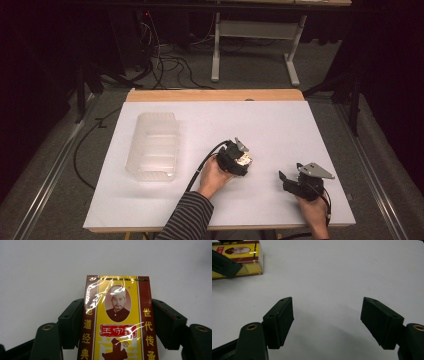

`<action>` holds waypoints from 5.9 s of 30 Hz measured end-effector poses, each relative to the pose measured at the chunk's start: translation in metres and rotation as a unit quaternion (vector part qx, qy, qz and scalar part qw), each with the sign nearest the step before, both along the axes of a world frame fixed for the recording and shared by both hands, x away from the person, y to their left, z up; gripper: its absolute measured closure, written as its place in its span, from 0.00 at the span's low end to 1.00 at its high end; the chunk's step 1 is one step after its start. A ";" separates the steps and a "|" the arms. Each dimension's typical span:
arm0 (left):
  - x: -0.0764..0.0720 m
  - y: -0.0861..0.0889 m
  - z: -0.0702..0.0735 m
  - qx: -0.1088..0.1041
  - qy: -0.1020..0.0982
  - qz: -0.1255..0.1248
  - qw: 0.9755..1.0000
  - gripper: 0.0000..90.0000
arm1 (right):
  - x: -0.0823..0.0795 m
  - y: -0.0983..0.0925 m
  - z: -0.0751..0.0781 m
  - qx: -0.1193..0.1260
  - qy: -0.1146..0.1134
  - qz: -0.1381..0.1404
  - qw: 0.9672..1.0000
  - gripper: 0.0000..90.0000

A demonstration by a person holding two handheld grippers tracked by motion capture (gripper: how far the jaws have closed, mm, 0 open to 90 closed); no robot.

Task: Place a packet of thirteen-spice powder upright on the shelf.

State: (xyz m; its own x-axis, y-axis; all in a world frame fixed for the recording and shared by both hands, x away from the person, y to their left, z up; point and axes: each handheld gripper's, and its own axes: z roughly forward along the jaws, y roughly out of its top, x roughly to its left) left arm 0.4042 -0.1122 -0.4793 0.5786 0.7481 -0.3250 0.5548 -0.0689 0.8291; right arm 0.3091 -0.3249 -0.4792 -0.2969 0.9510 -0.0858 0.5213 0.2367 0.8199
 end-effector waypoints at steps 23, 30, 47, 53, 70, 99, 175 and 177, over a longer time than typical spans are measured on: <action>-0.010 0.021 0.031 -0.023 -0.039 0.007 0.999 0.36 | 0.000 0.000 0.000 0.002 0.000 -0.001 1.000 0.30; -0.016 0.032 0.044 -0.032 -0.057 0.014 0.998 0.36 | 0.000 0.000 0.000 0.001 0.000 -0.001 1.000 0.30; -0.022 0.070 0.063 -0.068 -0.076 0.053 0.993 0.36 | 0.001 0.000 0.000 -0.004 0.000 0.002 1.000 0.30; -0.021 0.080 0.067 -0.075 -0.079 0.063 0.992 0.36 | 0.000 0.000 0.000 -0.005 -0.001 0.002 1.000 0.30; -0.018 0.115 0.079 -0.092 -0.092 0.103 0.986 0.36 | 0.000 0.001 0.000 -0.004 0.000 0.002 1.000 0.30; -0.013 0.178 0.088 -0.095 -0.115 0.178 0.973 0.36 | 0.001 0.002 0.000 -0.009 0.002 0.003 1.000 0.30; -0.038 0.244 0.051 -0.068 -0.129 0.267 0.953 0.36 | 0.001 0.004 -0.001 -0.017 0.003 0.005 1.000 0.29; -0.040 0.243 0.050 -0.062 -0.133 0.265 0.953 0.35 | 0.001 0.004 -0.001 -0.018 0.003 0.006 1.000 0.29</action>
State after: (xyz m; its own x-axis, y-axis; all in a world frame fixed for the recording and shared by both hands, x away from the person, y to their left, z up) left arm 0.3645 0.1311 -0.4289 0.2041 0.9232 -0.3256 0.2538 0.2714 0.9284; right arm 0.3101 -0.3211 -0.4801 -0.3085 0.9440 -0.1173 0.5239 0.2716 0.8073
